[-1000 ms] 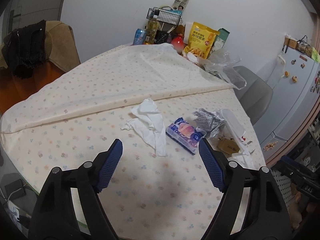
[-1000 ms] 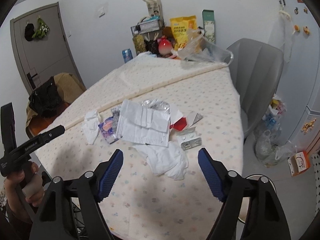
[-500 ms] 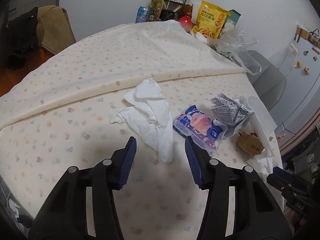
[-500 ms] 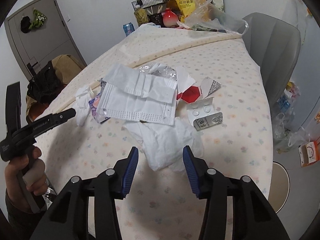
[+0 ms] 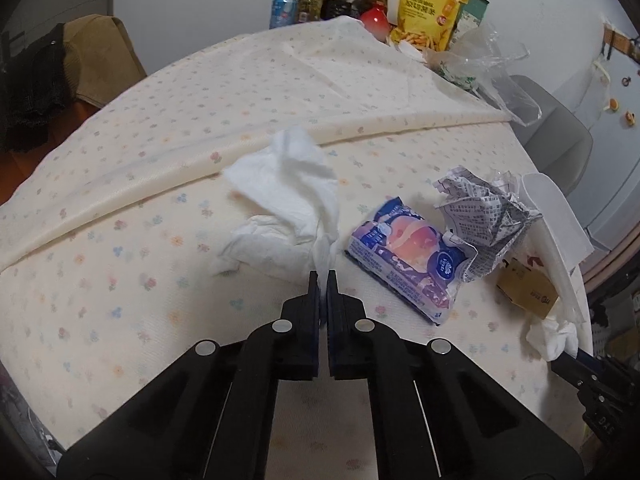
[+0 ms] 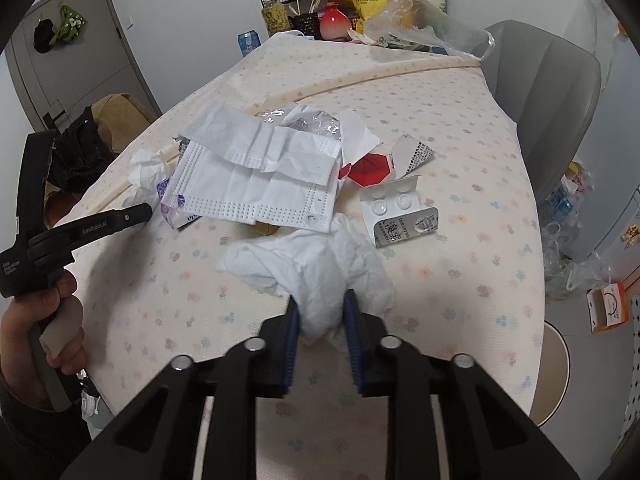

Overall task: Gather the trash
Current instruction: 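Reach the right tool to the white tissue and close on it, then carry the white tissue in the right tool over to the floor bin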

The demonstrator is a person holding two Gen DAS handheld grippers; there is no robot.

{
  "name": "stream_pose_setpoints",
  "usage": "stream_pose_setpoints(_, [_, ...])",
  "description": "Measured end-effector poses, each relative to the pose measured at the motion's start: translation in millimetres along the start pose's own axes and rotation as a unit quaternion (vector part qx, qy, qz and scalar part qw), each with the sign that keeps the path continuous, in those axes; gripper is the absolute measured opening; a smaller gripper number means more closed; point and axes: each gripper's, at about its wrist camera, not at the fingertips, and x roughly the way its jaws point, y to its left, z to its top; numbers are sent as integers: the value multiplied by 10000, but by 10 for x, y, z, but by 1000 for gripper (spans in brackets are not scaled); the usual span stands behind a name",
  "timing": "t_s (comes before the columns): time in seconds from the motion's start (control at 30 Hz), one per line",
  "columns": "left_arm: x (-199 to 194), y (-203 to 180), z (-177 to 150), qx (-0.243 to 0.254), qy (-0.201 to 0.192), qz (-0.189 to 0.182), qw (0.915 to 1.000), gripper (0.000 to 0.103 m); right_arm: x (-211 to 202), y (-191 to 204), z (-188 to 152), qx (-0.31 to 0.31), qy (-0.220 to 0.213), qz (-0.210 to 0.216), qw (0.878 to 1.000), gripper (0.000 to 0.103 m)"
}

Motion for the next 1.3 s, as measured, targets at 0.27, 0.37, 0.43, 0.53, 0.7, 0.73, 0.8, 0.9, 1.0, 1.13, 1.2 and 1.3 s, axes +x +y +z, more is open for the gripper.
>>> stream_pose_setpoints(0.27, [-427, 24, 31, 33, -573, -30, 9983, 3, -260, 68, -14, -42, -249, 74, 9997, 13])
stream_pose_setpoints(0.37, [-587, 22, 50, 30, -746, -73, 9972, 3, -398, 115, -16, -69, -372, 77, 9993, 13])
stream_pose_setpoints(0.43, [-695, 19, 51, 26, -840, -134, 9964, 3, -486, 138, -15, -85, -439, 88, 9990, 13])
stream_pose_setpoints(0.53, [-844, 8, 45, 27, -961, -210, 9951, 3, -602, 155, -31, -113, -542, 82, 9984, 13])
stream_pose_setpoints(0.7, [-1057, -54, 50, 62, -1153, -338, 9927, 3, -849, 194, -50, -151, -781, 71, 9968, 13])
stream_pose_setpoints(0.73, [-1097, -67, 51, 70, -1192, -362, 9922, 3, -900, 201, -53, -156, -832, 70, 9964, 13])
stream_pose_setpoints(0.8, [-1171, -108, 39, 97, -1267, -408, 9911, 3, -973, 219, -57, -161, -906, 67, 9957, 13])
stream_pose_setpoints(0.9, [-1274, -159, 9, 140, -1339, -478, 9897, 3, -1093, 230, -77, -174, -1017, 58, 9946, 13])
stream_pose_setpoints(1.0, [-1339, -219, -5, 158, -1381, -533, 9889, 3, -1194, 221, -96, -165, -1108, 49, 9937, 13])
stream_pose_setpoints(1.13, [-1402, -312, -15, 224, -1425, -619, 9876, 3, -1308, 179, -110, -118, -1215, 23, 9925, 13])
stream_pose_setpoints(1.2, [-1425, -356, -23, 264, -1438, -685, 9869, 3, -1364, 154, -121, -86, -1271, 10, 9918, 13])
stream_pose_setpoints(1.3, [-1468, -440, -32, 322, -1464, -811, 9854, 3, -1431, 116, -126, -48, -1338, -19, 9910, 13])
